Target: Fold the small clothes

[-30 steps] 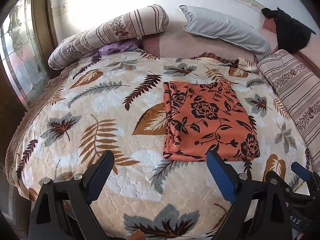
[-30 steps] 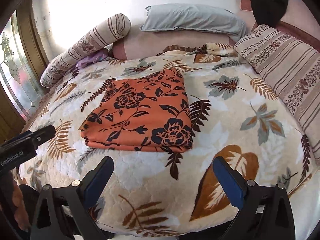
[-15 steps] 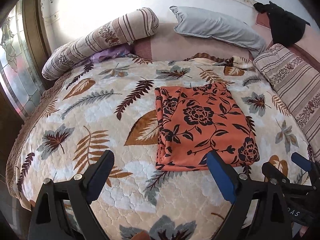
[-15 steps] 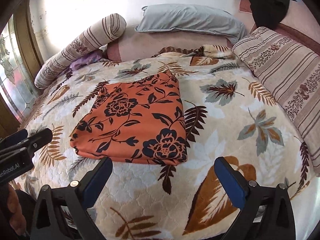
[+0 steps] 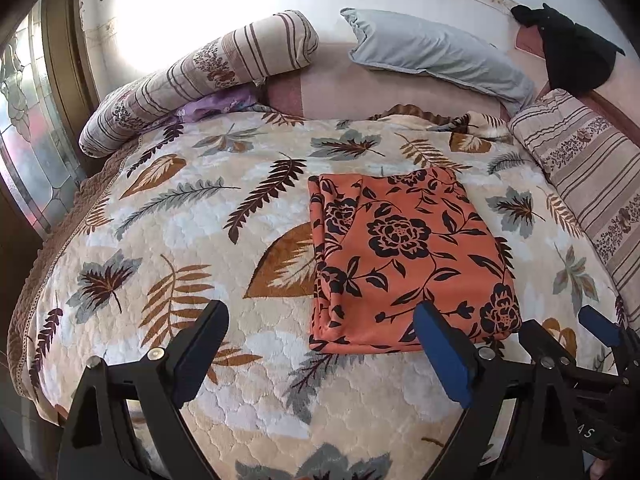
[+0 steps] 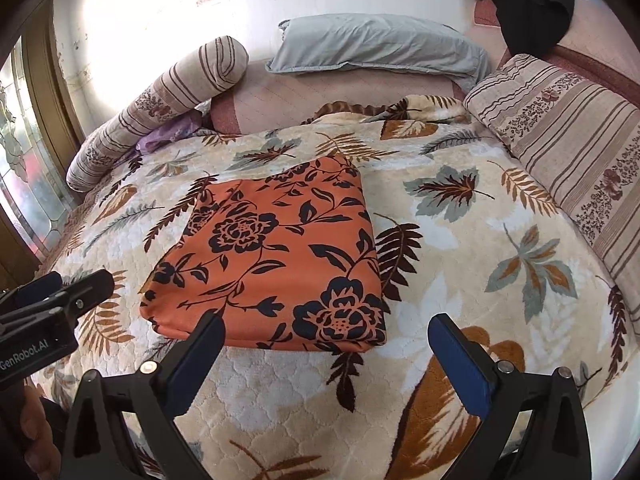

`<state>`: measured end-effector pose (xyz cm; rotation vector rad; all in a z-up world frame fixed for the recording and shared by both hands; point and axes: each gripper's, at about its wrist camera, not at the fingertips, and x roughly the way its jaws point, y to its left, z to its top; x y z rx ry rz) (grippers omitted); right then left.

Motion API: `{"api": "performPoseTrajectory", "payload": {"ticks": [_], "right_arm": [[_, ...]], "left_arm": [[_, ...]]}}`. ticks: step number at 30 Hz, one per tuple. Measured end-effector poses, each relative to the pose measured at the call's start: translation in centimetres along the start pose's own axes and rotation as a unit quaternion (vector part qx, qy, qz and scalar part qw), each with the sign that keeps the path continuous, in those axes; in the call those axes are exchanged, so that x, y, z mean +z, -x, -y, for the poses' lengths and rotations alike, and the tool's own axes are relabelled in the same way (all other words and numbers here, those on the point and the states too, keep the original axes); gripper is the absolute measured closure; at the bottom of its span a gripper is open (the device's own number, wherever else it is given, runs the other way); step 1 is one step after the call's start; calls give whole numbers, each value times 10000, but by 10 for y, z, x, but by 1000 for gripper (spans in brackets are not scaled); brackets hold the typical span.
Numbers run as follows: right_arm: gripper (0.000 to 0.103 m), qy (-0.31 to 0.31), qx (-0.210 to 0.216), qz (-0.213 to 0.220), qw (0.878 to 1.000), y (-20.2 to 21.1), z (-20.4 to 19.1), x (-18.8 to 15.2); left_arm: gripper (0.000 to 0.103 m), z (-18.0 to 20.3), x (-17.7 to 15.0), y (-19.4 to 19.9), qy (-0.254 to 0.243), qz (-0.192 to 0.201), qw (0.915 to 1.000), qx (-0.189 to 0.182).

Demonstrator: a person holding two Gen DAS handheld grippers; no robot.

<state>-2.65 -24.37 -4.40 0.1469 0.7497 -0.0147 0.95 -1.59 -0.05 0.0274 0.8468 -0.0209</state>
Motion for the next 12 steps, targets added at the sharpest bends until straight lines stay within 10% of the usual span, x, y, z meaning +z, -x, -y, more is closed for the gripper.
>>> {"api": "performPoseTrajectory", "payload": {"ticks": [12], "right_arm": [[1,-73,61,-1,10000,-5,-2,5]], "left_arm": [[1,3,8,-1,-10,136,9999,-96]]}}
